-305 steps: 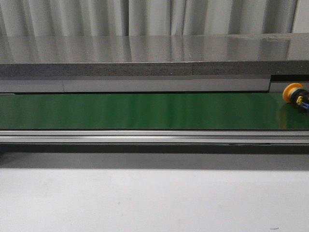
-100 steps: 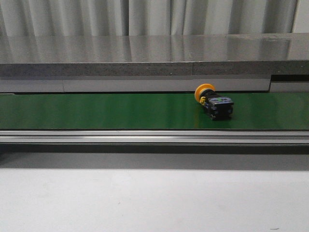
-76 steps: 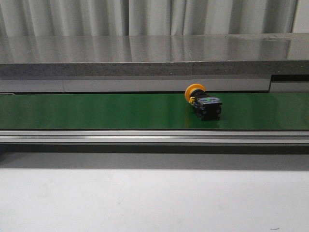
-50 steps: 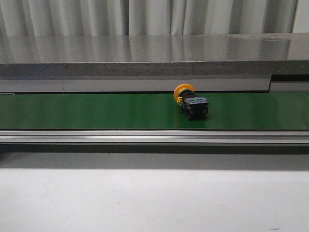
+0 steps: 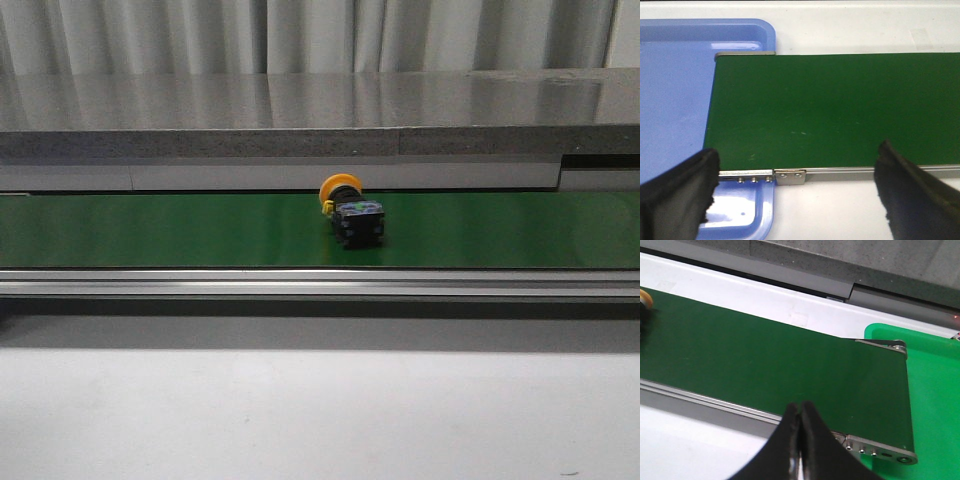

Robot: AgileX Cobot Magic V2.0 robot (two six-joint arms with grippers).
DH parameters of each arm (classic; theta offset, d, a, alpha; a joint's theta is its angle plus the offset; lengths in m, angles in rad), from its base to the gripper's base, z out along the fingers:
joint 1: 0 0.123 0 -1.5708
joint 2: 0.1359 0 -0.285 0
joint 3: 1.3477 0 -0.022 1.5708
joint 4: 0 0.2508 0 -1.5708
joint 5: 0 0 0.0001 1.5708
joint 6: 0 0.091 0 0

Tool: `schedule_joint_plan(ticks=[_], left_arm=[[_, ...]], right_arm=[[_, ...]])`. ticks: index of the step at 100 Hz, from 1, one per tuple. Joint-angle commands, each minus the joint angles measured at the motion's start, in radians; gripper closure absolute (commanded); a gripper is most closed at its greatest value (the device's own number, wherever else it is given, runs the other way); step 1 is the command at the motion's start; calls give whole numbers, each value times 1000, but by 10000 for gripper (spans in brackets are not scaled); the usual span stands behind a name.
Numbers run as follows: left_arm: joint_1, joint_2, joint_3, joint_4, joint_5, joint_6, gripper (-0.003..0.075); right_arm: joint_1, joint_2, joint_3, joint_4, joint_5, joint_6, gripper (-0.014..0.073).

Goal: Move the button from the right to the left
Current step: 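Let the belt carry the button toward the left gripper, then lower the left gripper over the button and close on it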

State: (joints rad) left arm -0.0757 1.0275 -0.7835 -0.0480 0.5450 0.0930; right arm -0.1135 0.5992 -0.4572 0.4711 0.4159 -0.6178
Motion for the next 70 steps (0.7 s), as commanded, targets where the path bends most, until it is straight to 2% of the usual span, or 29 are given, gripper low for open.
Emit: schedule_joint_plan(ticks=[1,14,26,52,70], left_arm=[[-10,-12,-37,-12,-68,-6,-16],[-10,-12,-37,-33,-84,-6,40],[-17,-8,-46,-69,-84,-6,47],[-163,138,-156,-87,-88,-6,48],[-221,286,-258,-131,-87,-6,48]], right_arm=[[0,-2,-27,22,-64,-8,658],[0,-2,-27,22,-64,-8,658],[0,-2,-27,22,-64,-8,658],[0,-2,-27,22,-64,-8,658],[0,-2,-27,22,-64,-8,658]])
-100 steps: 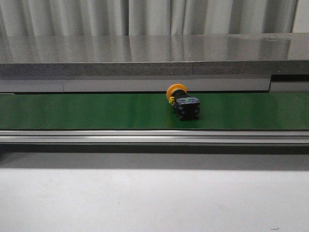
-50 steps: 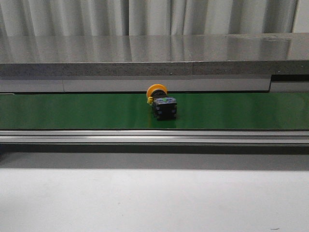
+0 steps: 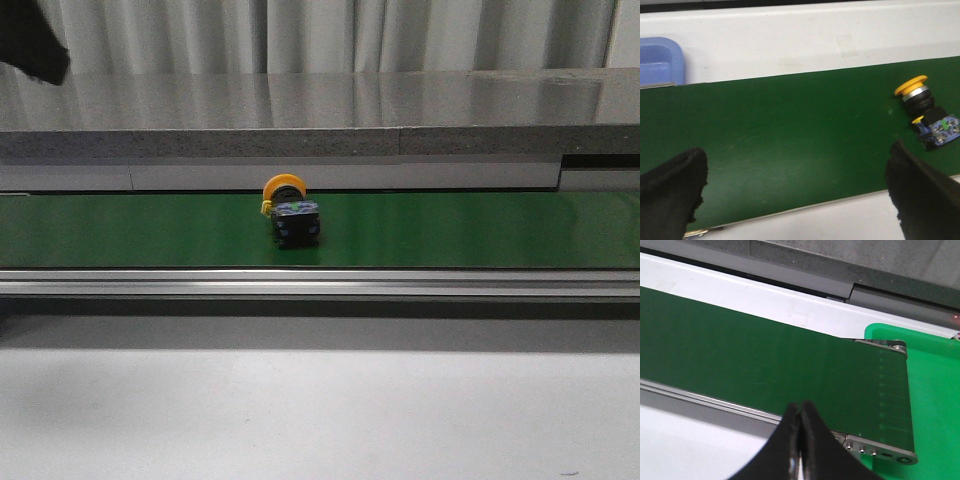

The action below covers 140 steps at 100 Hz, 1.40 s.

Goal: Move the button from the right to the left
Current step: 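Lower the left gripper over the button and close on it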

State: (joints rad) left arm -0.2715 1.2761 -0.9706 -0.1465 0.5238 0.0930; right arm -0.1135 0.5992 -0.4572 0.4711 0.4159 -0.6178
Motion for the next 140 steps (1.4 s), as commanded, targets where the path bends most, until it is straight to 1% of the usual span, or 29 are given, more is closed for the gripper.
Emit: schedule_joint_plan(ticks=[1,22,44,62,100,140], left_arm=[[-29,48,-74,-32,-66,-6,48],[-74,175,-169,-80,-66,-7,48],[-113,256,-230,-106,-66,-11,48],[-134,290,-237,-122,-66,-13,48],[-134,352,-237,-122,-60,-13,49],[-116,418,-237,-110,-12,-13,167]], right_arm=[[0,-2,-27,22,-64,-8,658],[0,-2,-27,22,-64,-8,658],[0,-2,-27,22,-64,-8,658],[0,-2,-27,22,-64,-8,658],[0,-2,-27,22,-63,-8,658],[0,-2,-27,22,-63,-8,658]])
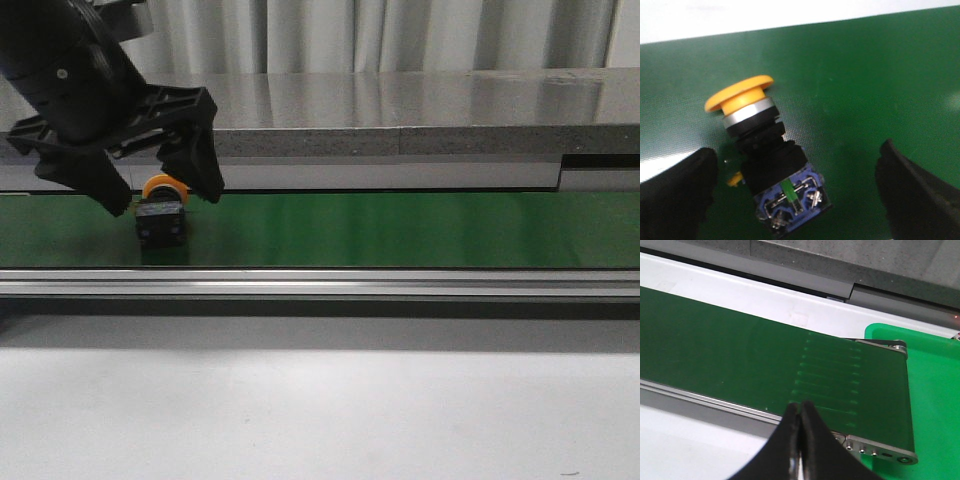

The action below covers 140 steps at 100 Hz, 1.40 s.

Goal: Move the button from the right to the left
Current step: 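Lower the left gripper over the button and close on it, then lift the button with the left gripper and carry it over the blue tray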

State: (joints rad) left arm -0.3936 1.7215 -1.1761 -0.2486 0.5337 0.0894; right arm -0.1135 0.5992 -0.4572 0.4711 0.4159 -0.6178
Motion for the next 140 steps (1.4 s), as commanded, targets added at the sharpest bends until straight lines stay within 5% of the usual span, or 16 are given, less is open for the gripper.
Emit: schedule_joint_plan(ticks=[1,45,85,140], left_arm=[[6,-24,-32,-8,-22,-9,169],[44,-24,-32,16,14,-9,482],[68,-130,-32,88,68,-9,487],[423,-232,-32,218,210,109,487]], right_arm=[[0,-2,-27,22,-63,-8,658],[0,-2,-27,22,-63,-8,658],[0,-2,-27,22,-63,-8,658],[0,-2,-27,22,-63,-8,658]])
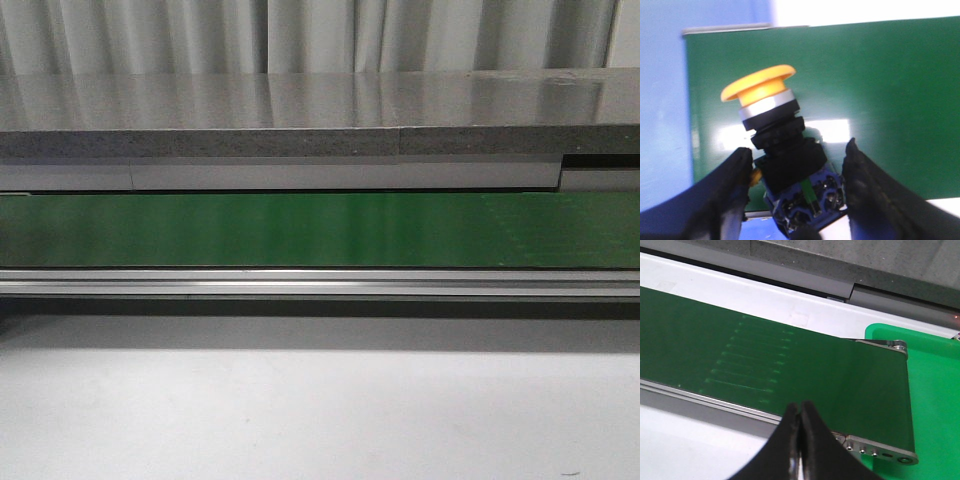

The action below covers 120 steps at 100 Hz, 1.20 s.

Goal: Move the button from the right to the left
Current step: 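Lift the button with the left gripper and carry it over the blue tray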

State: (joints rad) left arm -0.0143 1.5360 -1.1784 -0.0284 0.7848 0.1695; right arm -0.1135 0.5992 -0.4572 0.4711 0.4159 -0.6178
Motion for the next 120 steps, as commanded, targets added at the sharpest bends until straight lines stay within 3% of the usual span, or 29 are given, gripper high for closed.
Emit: schedule_joint_plan(ticks=[1,39,75,120], left_arm=[[48,-46,-30,-2,-44,29,487],[243,-8,-30,-2,-141,123,487],[254,144,-30,18,-254,130,487],[254,226,-30,16,-266,130,470]], right_arm=[[0,-2,-27,22,-63,-8,658],[0,-2,-27,22,-63,-8,658],[0,-2,-27,22,-63,-8,658],[0,-2,-27,22,-63,-8,658]])
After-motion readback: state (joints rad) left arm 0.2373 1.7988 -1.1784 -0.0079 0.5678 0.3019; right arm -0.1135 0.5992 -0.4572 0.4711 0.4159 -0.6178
